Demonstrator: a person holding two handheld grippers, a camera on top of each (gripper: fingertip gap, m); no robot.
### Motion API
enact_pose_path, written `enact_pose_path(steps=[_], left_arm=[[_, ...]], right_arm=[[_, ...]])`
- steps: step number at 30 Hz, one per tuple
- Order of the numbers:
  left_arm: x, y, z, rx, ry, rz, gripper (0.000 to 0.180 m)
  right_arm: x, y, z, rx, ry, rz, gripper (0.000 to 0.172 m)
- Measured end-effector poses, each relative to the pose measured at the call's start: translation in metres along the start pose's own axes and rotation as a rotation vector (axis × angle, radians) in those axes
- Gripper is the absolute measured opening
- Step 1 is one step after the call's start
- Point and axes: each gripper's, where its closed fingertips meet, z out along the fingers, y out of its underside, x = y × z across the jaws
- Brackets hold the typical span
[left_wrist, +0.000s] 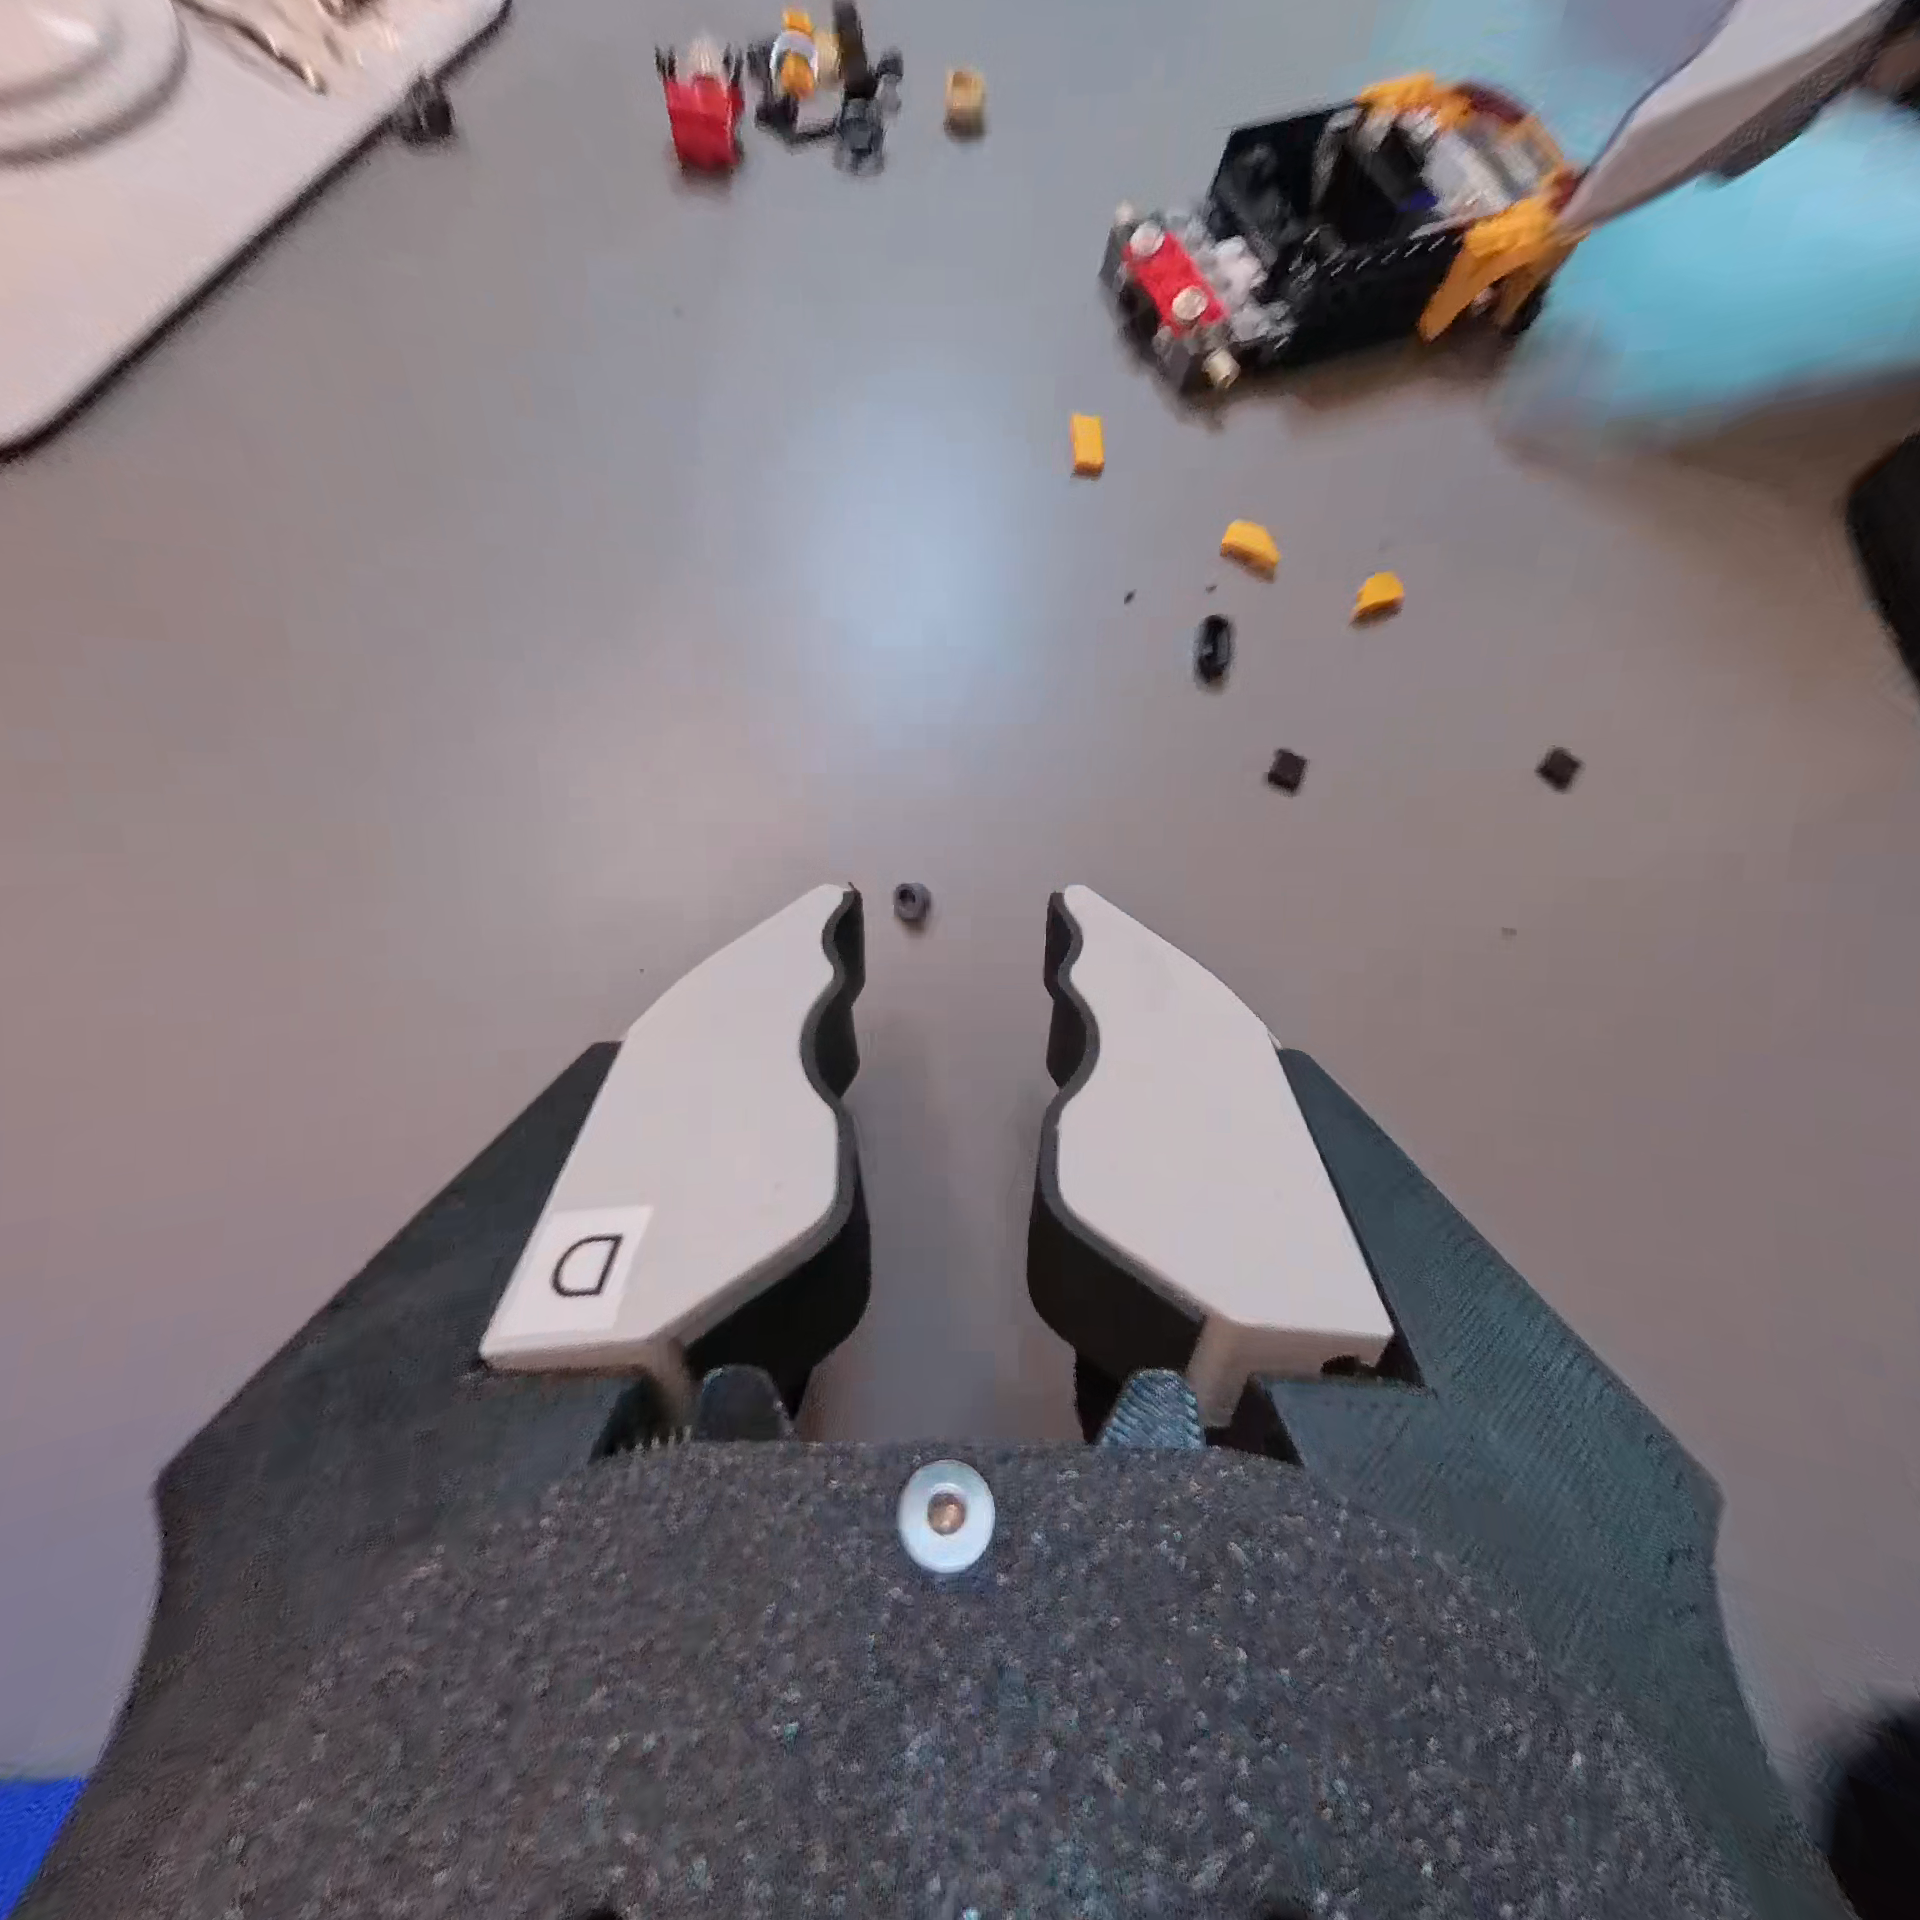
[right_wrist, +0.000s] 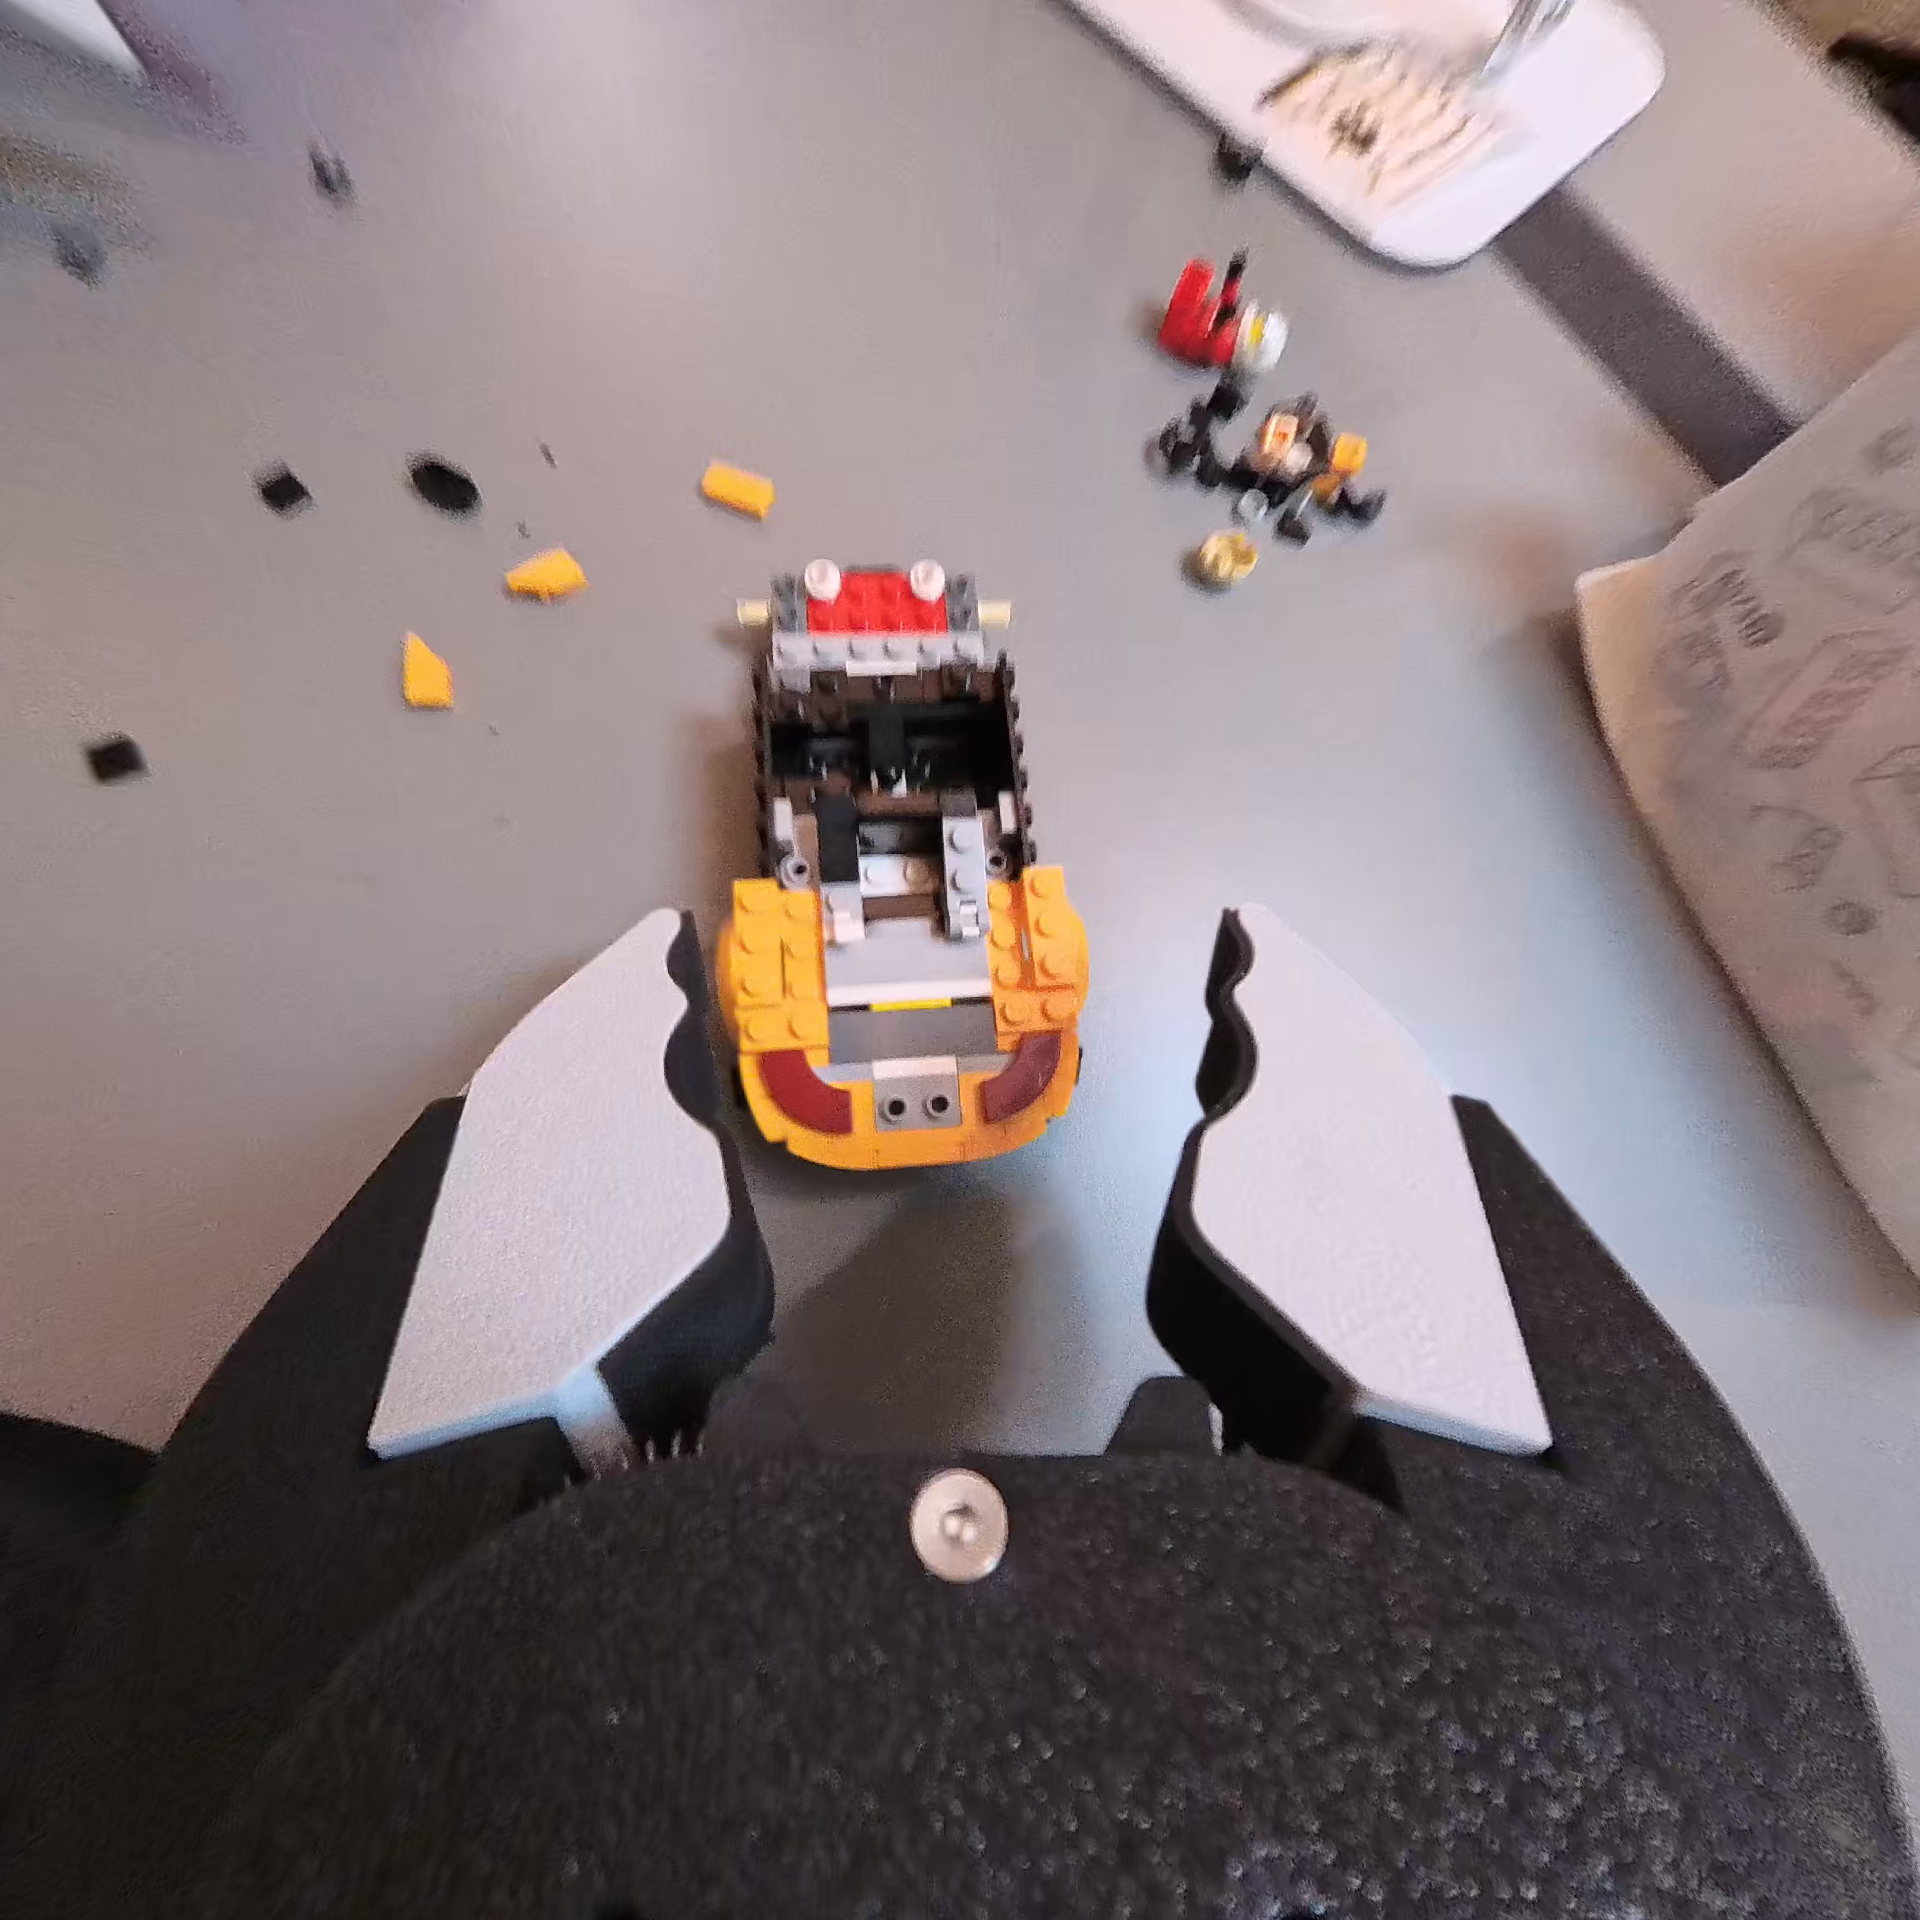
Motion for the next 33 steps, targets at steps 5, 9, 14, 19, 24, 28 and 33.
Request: enact_pose_path(steps=[5, 9, 14, 19, 24, 28, 33], left_arm=[[-0.007, 0.016, 0.024, -0.142, -0.014, 0.022, 0.021], [-0.012, 0.013, 0.027, -0.14, -0.045, 0.056, 0.006], [-0.046, 0.006, 0.019, -0.155, -0.242, 0.107, 0.003], [-0.092, 0.002, 0.016, -0.243, -0.518, 0.164, 0.003], [-0.104, 0.005, 0.016, -0.237, -0.539, 0.083, 0.006], [-0.095, 0.004, 0.008, -0.167, -0.459, -0.032, 0.042], [-0.043, -0.001, -0.007, -0.067, -0.226, -0.067, 0.044]], right_arm=[[-0.015, -0.033, -0.021, 0.134, -0.001, 0.023, 0.087], [-0.033, -0.05, -0.03, 0.207, -0.027, 0.021, 0.081], [-0.042, -0.062, -0.03, 0.293, -0.049, 0.037, 0.076], [-0.043, -0.063, -0.025, 0.314, -0.078, 0.093, 0.069], [-0.042, -0.062, -0.024, 0.337, -0.08, 0.112, 0.068], [-0.041, -0.062, -0.024, 0.352, -0.081, 0.128, 0.065], [-0.047, -0.066, -0.027, 0.369, -0.105, 0.116, 0.063]])
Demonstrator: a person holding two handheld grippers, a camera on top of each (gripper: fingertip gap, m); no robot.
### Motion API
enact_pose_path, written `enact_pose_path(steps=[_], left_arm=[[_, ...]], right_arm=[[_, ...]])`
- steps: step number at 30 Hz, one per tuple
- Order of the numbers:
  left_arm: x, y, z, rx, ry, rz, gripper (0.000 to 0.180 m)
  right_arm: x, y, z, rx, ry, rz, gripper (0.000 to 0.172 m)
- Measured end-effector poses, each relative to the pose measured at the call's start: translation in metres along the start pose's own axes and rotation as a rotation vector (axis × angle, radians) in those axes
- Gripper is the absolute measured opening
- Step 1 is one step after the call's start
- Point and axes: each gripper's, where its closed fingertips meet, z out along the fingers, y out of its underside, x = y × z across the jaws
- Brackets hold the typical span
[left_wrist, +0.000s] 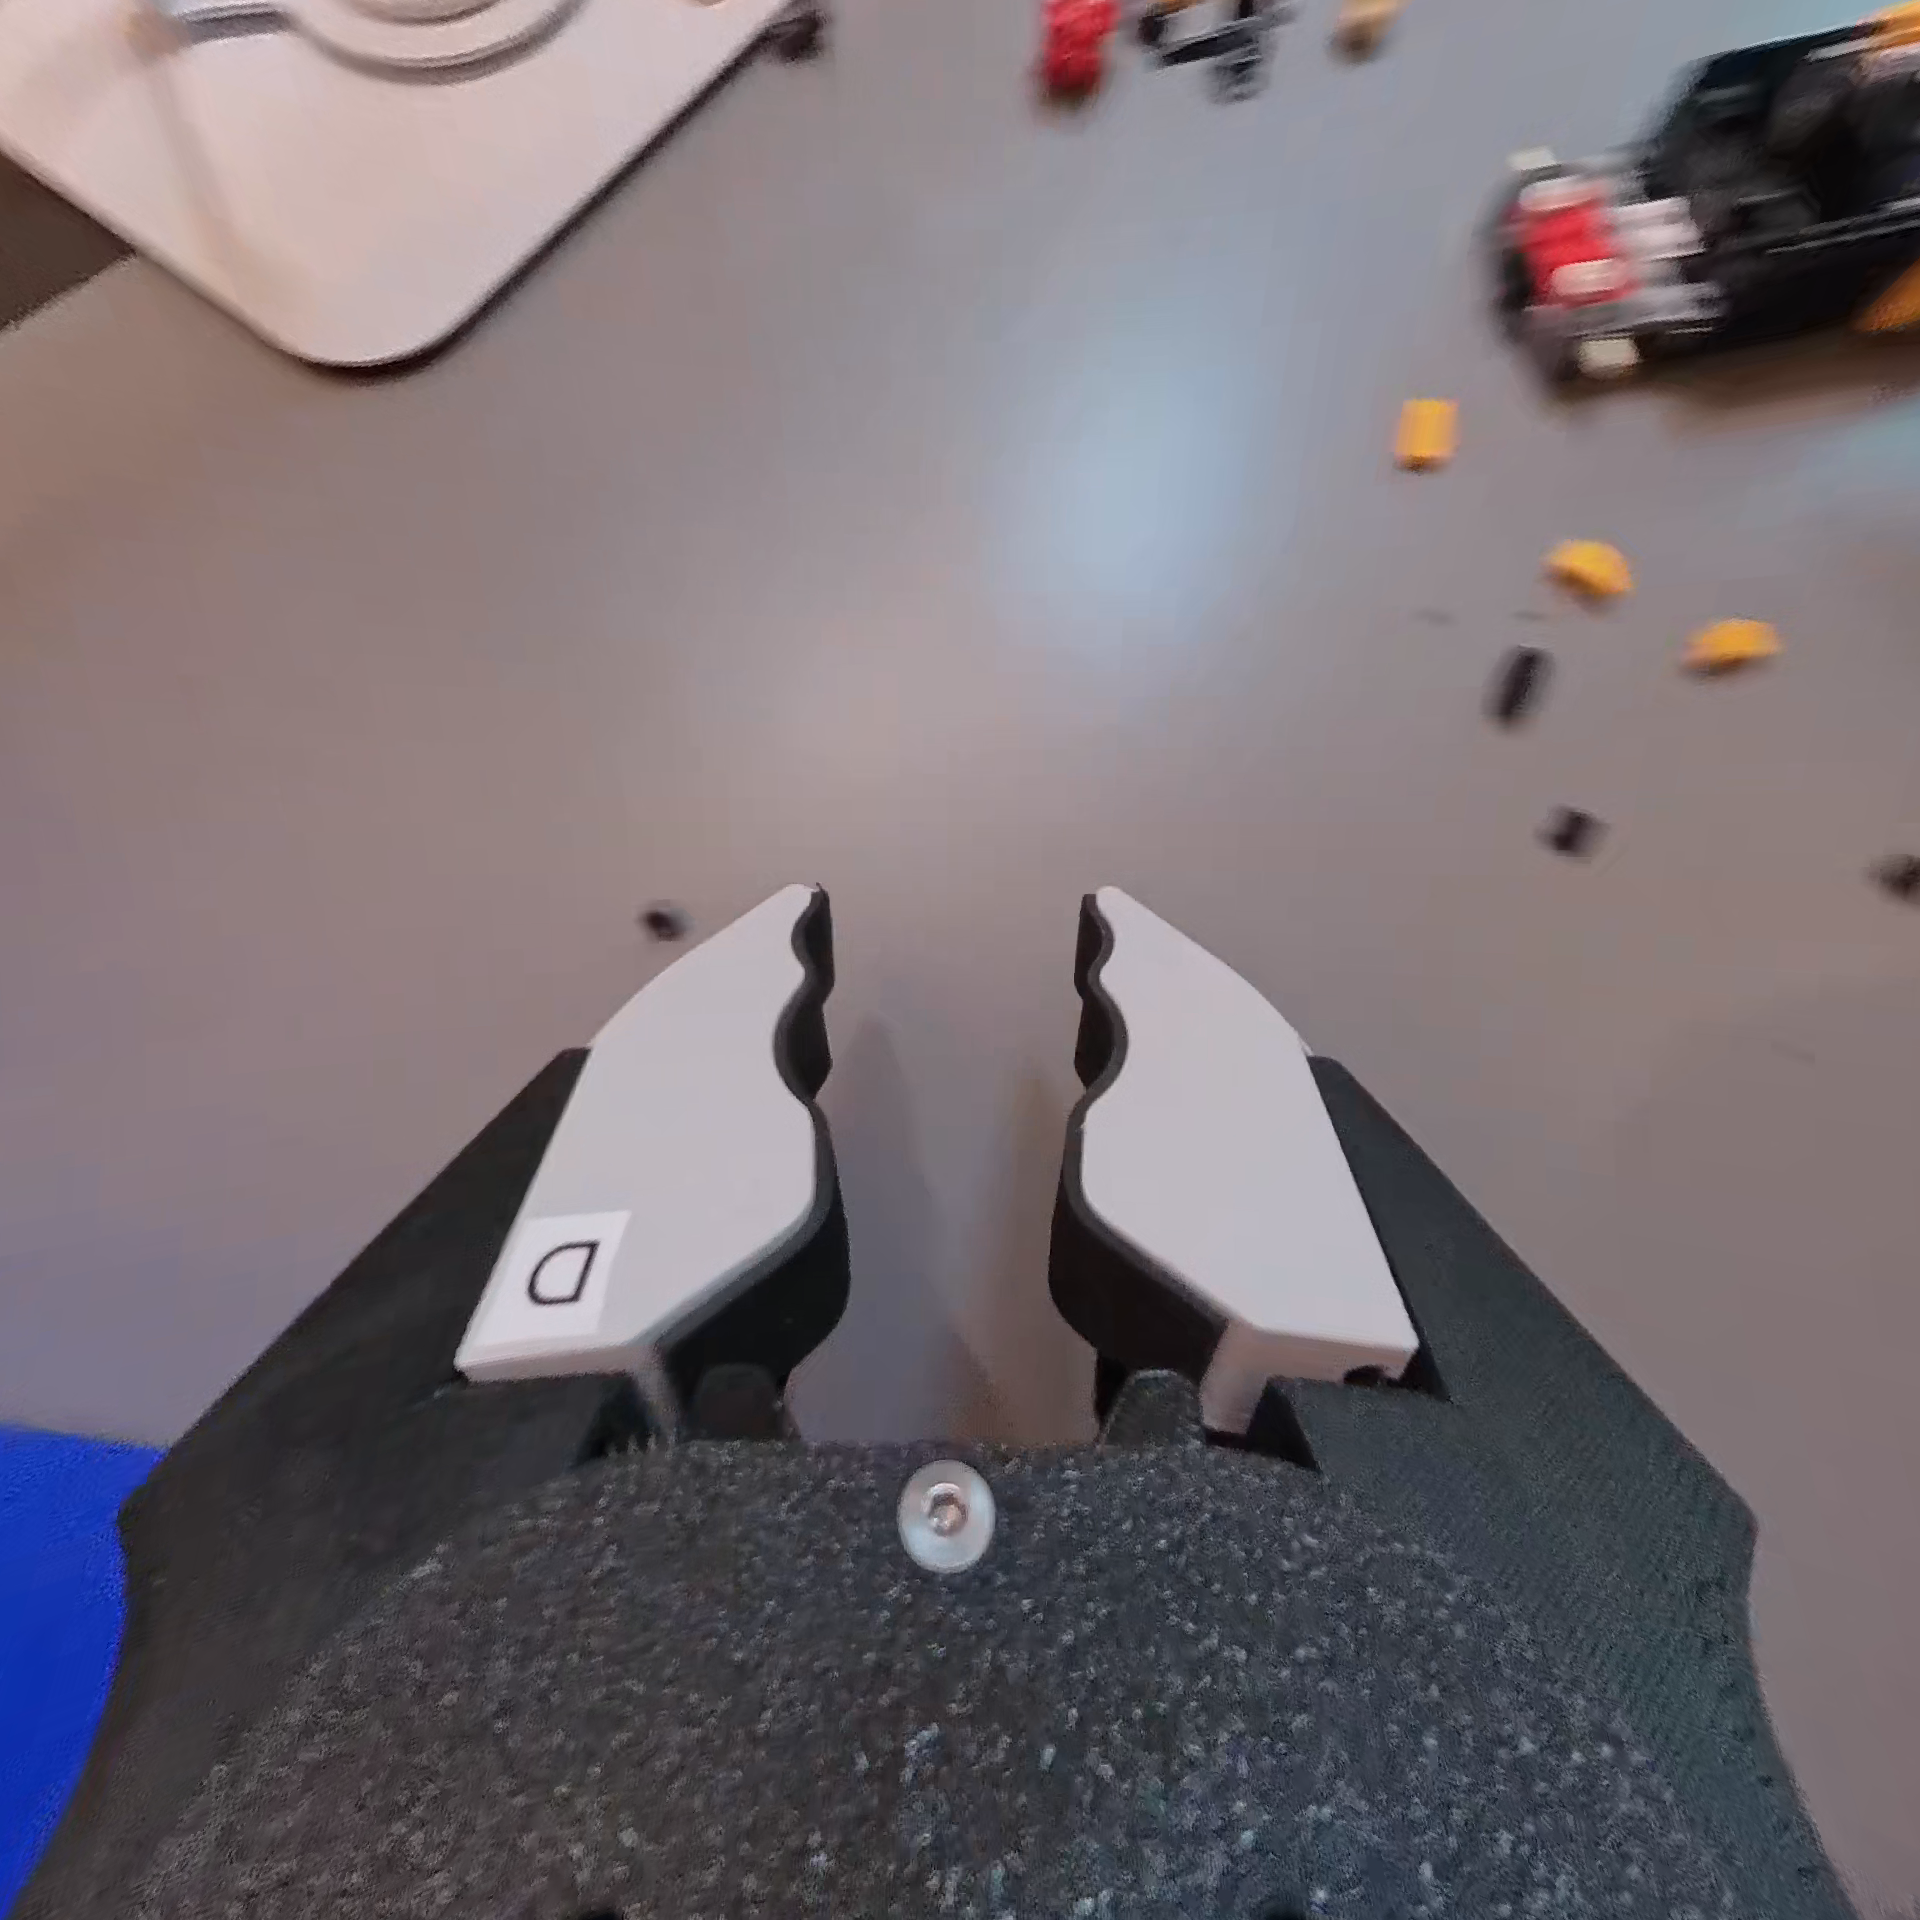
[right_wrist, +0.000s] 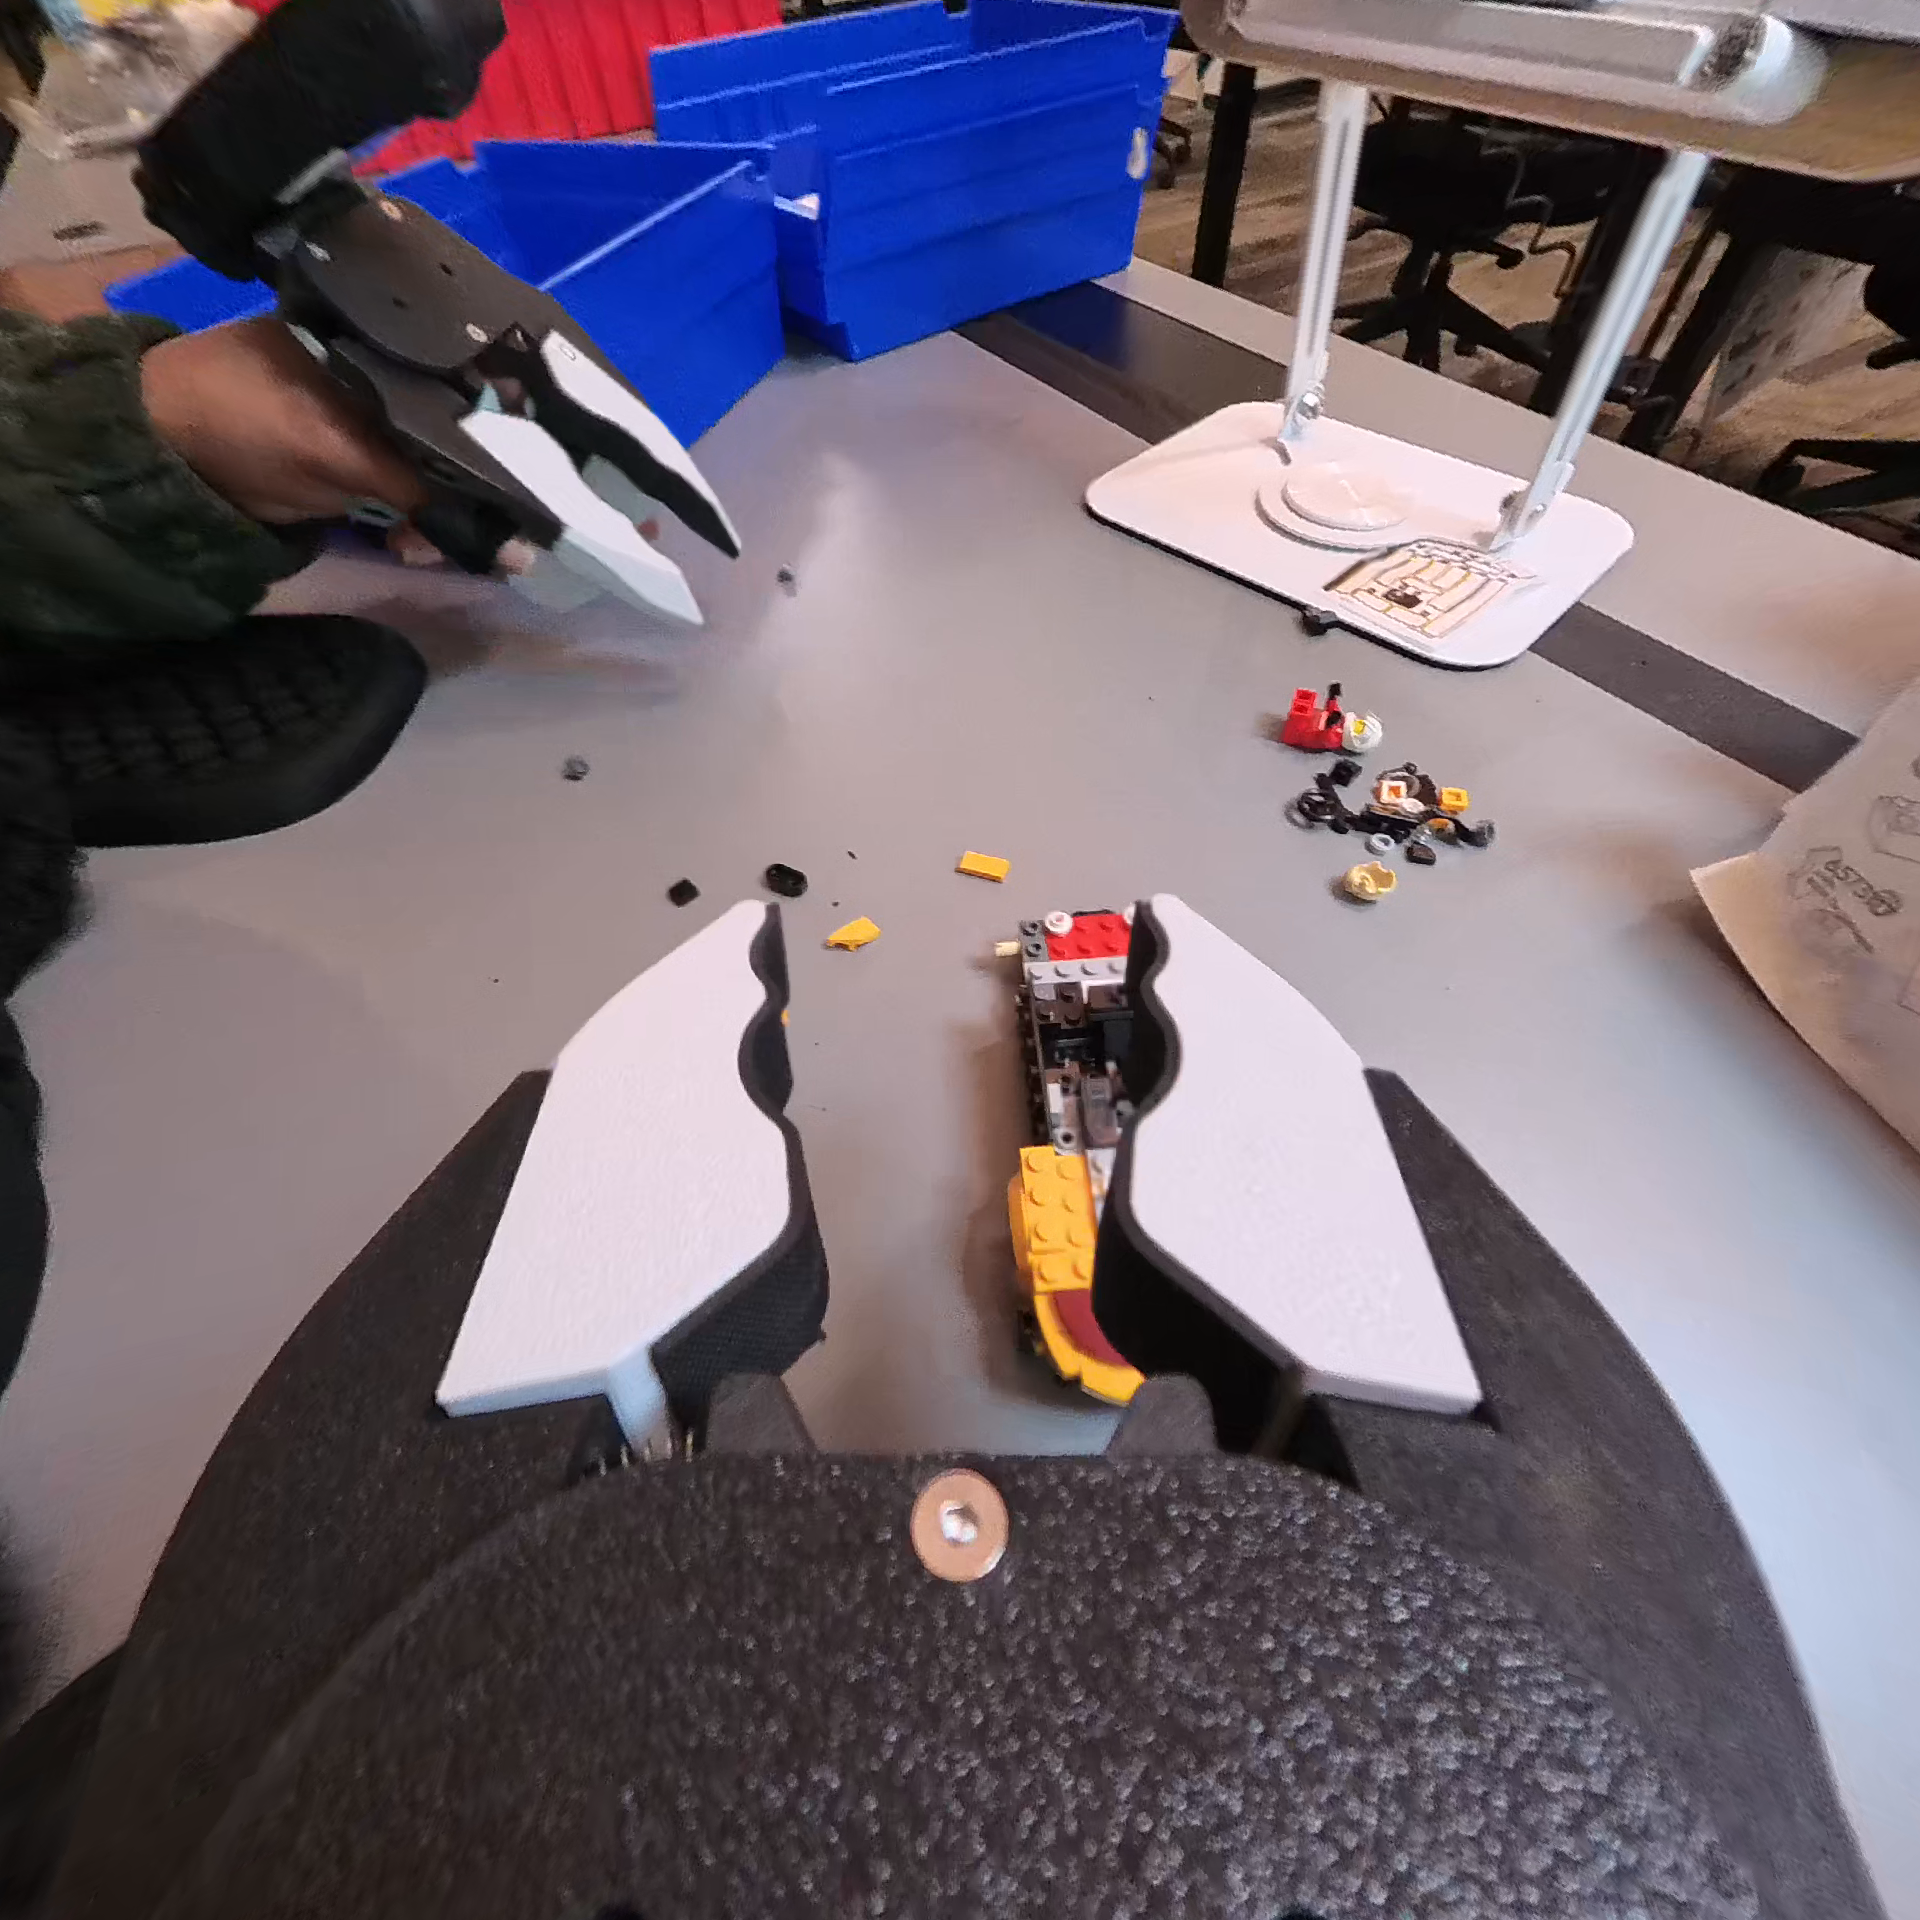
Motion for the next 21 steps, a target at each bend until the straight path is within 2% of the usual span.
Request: enact_pose_path(steps=[3, 5, 8, 13, 15, 19, 21], left_arm=[[0.048, 0.005, -0.021, 0.041, 0.25, 0.032, 0.034], [0.068, 0.016, -0.028, 0.011, 0.337, 0.07, 0.033], [0.083, 0.033, -0.023, -0.057, 0.381, 0.129, 0.029], [0.086, 0.049, -0.007, -0.155, 0.347, 0.242, 0.007], [0.085, 0.048, -0.003, -0.161, 0.324, 0.267, 0.007], [0.061, 0.034, 0.003, -0.146, 0.168, 0.303, 0.007], [0.036, 0.021, 0.008, -0.129, 0.019, 0.285, 0.007]], right_arm=[[-0.007, 0.002, 0.005, -0.025, -0.013, -0.043, 0.062], [-0.01, 0.005, 0.009, -0.042, -0.023, -0.054, 0.062], [-0.012, 0.011, 0.016, -0.064, -0.035, -0.054, 0.062], [-0.013, 0.013, 0.017, -0.075, -0.025, -0.066, 0.062], [-0.012, 0.012, 0.016, -0.07, -0.023, -0.061, 0.061], [-0.011, 0.013, 0.016, -0.069, -0.02, -0.059, 0.061], [-0.012, 0.013, 0.017, -0.067, -0.024, -0.059, 0.06]])
